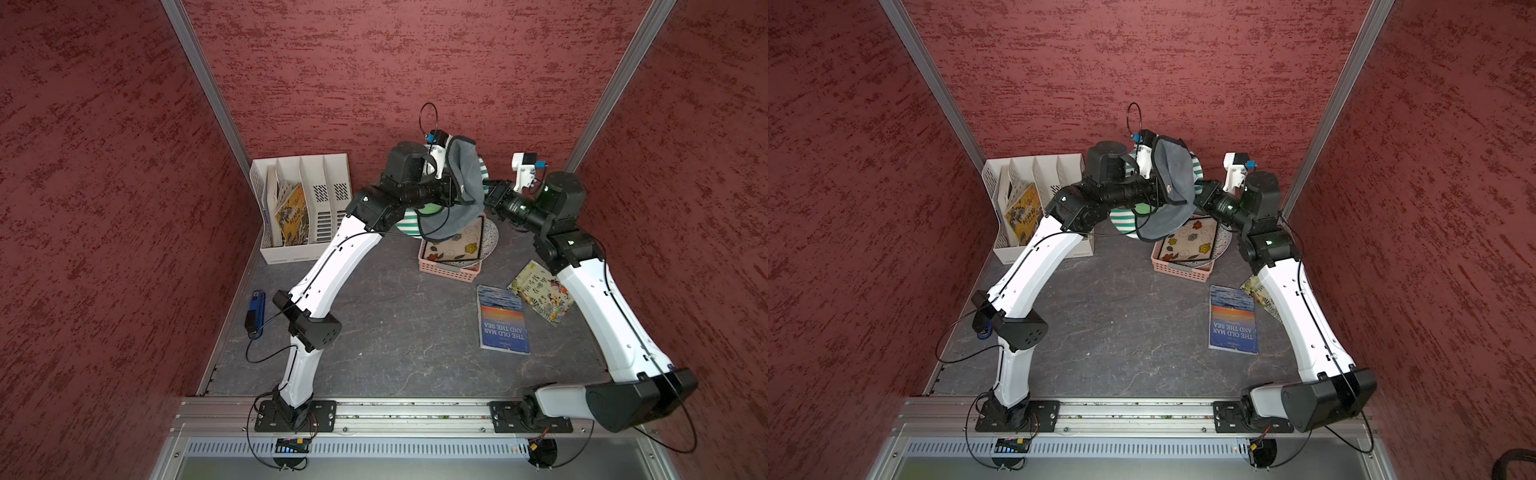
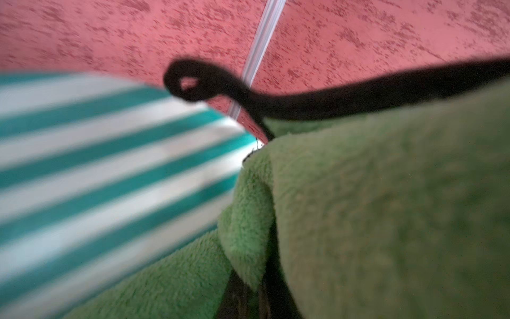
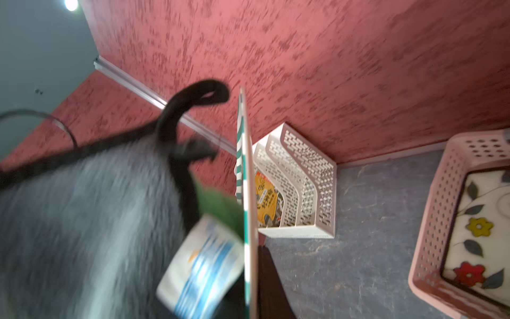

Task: Wipe the wet plate dry
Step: Wipe the plate with towel.

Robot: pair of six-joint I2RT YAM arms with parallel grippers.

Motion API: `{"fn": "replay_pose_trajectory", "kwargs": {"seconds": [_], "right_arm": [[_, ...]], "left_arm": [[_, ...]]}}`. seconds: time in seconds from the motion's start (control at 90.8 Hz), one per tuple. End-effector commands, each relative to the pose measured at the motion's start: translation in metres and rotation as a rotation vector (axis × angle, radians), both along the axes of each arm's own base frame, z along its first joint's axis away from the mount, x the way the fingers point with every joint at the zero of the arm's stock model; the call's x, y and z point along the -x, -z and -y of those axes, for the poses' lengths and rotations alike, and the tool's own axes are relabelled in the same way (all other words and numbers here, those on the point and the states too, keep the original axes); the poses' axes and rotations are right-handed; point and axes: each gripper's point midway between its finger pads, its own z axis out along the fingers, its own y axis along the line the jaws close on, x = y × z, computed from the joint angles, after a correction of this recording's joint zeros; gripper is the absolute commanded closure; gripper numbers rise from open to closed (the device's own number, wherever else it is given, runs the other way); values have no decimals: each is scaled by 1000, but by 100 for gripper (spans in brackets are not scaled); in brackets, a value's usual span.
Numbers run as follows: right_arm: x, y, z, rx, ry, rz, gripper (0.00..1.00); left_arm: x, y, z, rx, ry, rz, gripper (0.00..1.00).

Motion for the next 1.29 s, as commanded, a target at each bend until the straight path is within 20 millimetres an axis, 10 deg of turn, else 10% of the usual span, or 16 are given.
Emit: {"fn": "replay_pose_trajectory", "kwargs": {"seconds": [0.0,0.176,0.264,0.386,0.54,0.716,0.87,1.025,1.278], "right_arm": [[32,-120,37,-154,87,342,100],[54,-91,-13,-109,-167,316,100],[72,-65,-52,-87,-284,256,100],[79,-78,-76,-99,-371,272,100],[60,-134,-50,-118,-264,383,100],[42,-167,24,-229,-62,411,100],[45,-151,53,-361,1,334,100],[48,-140,53,-600,-110,304,100],[48,-116,24,-520,-213,234,100]], "left_arm": [[-5,72,-19,-158,-57,-147,100],[-40,59,-80,-90,-272,-166,100],[-43,30,-79,-34,-223,-111,100],[-44,7,-62,-5,-142,-82,100],[-42,10,-44,5,-114,-101,100],[-59,14,-102,68,-315,-206,100],[-58,-8,-147,398,-349,-412,100],[-47,-69,-150,741,-184,-387,100],[-38,-141,-133,945,50,-407,100]]}}
